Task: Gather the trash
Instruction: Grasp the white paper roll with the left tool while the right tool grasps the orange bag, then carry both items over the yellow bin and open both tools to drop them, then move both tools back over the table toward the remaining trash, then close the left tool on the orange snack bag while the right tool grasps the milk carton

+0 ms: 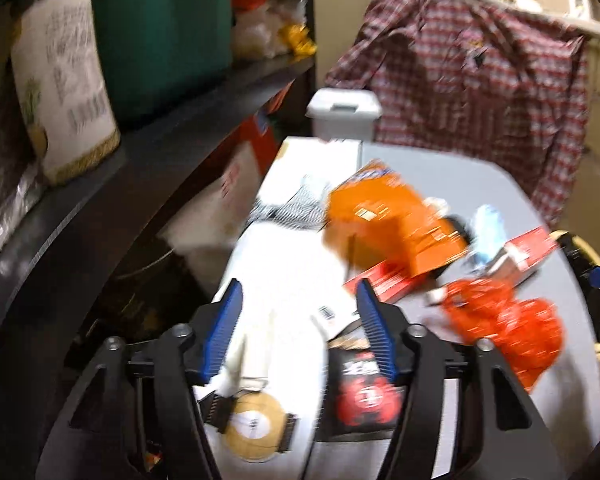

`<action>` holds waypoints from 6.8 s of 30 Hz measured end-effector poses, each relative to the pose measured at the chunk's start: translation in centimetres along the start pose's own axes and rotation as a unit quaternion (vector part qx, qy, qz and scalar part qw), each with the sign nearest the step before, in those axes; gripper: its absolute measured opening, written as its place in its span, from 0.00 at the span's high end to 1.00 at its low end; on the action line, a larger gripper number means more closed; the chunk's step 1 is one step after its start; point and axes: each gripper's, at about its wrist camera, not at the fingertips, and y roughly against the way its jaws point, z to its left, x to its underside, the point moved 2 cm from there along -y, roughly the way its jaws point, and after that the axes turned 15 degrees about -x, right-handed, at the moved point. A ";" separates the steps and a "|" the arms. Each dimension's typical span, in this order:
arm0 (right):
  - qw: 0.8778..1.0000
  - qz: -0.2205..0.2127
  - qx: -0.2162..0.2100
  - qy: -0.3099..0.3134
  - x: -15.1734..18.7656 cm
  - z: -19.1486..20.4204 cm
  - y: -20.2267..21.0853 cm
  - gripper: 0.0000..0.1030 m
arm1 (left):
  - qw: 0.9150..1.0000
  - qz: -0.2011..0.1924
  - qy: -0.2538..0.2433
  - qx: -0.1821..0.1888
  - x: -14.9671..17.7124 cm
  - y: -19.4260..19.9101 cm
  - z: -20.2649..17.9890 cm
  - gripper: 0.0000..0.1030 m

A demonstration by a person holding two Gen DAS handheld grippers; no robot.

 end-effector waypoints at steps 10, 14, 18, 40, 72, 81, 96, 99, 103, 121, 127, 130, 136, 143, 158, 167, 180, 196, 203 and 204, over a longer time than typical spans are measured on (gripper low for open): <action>0.997 0.072 0.022 0.025 1.4 -0.2 -5.3 0.33 | 0.996 0.050 -0.028 -0.073 1.8 -4.2 0.7 0.33; 0.995 0.081 0.041 0.030 1.6 -0.7 -5.9 0.33 | 0.994 0.075 -0.025 -0.071 2.2 -5.4 0.7 0.33; 0.995 0.090 0.048 0.024 1.7 -1.3 -6.0 0.34 | 0.994 0.079 -0.036 -0.069 2.3 -5.5 0.1 0.59; 0.997 0.031 0.057 0.050 0.0 -0.2 0.8 0.47 | 0.999 -0.001 0.027 0.016 -2.1 2.0 -1.0 0.76; 0.986 -0.080 0.144 0.009 0.1 -6.9 14.3 0.46 | 0.990 -0.071 0.020 0.124 -5.5 11.9 -11.4 0.76; 0.983 -0.093 0.160 -0.010 0.2 -8.9 16.0 0.46 | 0.986 -0.079 0.009 0.144 -5.8 13.3 -14.4 0.76; 0.975 -0.104 0.193 -0.029 0.3 -11.7 18.1 0.46 | 0.981 -0.078 -0.006 0.176 -6.3 14.7 -18.8 0.76; 0.974 -0.106 0.198 -0.035 0.4 -12.4 18.5 0.46 | 0.980 -0.077 -0.008 0.185 -6.3 14.9 -19.9 0.76; 0.972 -0.108 0.205 -0.044 0.5 -13.3 19.0 0.46 | 0.976 -0.076 -0.011 0.203 -6.4 15.4 -21.8 0.76; 0.958 -0.117 0.251 -0.075 0.9 -18.0 21.1 0.46 | 0.956 -0.063 -0.078 0.276 -4.1 15.4 -31.1 0.76; 0.956 -0.117 0.256 -0.084 1.2 -19.1 21.5 0.46 | 0.952 -0.054 -0.092 0.287 -3.7 15.1 -32.8 0.76; 0.955 -0.120 0.256 -0.088 1.2 -19.5 21.8 0.46 | 0.950 -0.049 -0.097 0.293 -3.6 14.9 -33.4 0.76; 0.953 -0.116 0.263 -0.095 1.1 -20.1 21.6 0.41 | 0.945 -0.043 -0.109 0.304 -3.4 15.1 -34.5 0.52; 0.951 -0.118 0.258 -0.122 1.4 -21.2 22.0 0.35 | 0.949 -0.039 -0.098 0.297 -3.8 14.6 -34.0 0.51; 0.951 -0.134 0.258 -0.110 1.4 -20.7 22.0 0.35 | 0.954 -0.046 -0.087 0.285 -4.1 14.6 -32.0 0.51; 0.953 -0.152 0.243 -0.097 0.8 -18.8 21.3 0.48 | 0.959 -0.057 -0.069 0.267 -4.7 14.0 -27.3 0.51; 0.971 -0.152 0.164 -0.087 -1.4 -13.0 15.6 0.69 | 0.975 -0.061 -0.008 0.213 -7.1 11.7 -17.0 0.51; 0.987 -0.042 0.019 -0.157 -1.6 -7.2 -0.1 0.35 | 0.991 -0.023 0.074 0.110 -8.2 5.7 -6.1 0.51; 0.970 -0.008 0.029 -0.240 -1.7 -9.2 -4.4 0.26 | 0.993 -0.001 0.082 0.081 -7.8 3.2 -5.3 0.51; 0.966 -0.007 0.033 -0.256 -1.8 -9.7 -4.8 0.25 | 0.994 0.002 0.082 0.077 -7.7 2.8 -5.3 0.48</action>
